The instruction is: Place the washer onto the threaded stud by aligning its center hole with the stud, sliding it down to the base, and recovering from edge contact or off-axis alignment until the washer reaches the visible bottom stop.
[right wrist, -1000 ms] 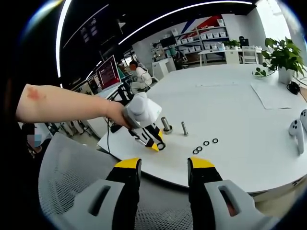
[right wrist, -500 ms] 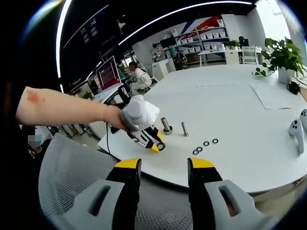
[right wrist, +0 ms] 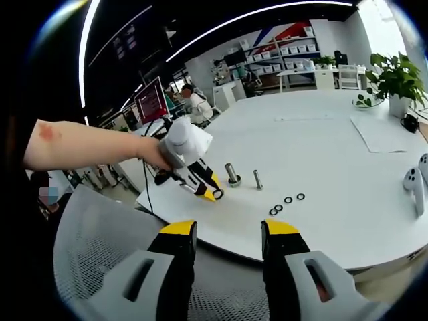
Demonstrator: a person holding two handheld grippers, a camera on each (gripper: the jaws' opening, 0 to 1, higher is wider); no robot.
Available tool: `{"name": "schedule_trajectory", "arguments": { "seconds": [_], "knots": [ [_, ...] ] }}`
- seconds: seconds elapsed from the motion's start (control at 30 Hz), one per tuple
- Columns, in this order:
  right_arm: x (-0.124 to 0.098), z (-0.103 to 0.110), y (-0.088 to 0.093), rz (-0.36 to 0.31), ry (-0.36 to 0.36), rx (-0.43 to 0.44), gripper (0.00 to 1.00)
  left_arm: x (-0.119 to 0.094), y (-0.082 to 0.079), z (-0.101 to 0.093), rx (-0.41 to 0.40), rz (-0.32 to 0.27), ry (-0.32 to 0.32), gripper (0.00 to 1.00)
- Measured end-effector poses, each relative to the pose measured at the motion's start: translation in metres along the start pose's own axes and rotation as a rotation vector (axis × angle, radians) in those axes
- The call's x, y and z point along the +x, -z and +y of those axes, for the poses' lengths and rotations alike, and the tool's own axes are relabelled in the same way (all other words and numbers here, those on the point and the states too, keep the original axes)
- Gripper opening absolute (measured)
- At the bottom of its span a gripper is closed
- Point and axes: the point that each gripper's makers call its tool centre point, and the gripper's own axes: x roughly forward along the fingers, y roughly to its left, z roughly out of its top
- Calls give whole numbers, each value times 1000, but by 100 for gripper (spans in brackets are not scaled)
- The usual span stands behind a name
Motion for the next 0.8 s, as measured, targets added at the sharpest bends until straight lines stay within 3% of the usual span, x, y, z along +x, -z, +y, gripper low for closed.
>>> {"name": "schedule_trajectory", "arguments": {
  "seconds": [0.33, 0.67, 0.8],
  "knots": [
    [0, -1, -1, -5, 4, 3, 41, -18, -11, 19, -21, -28, -21, 19],
    [-1, -2, -1, -10, 10, 7, 41, -29, -20, 23, 8, -46, -33, 19],
    [-1, -2, -2, -14, 13, 8, 41, -35, -28, 30, -24, -84, -43, 19]
  ]
}}
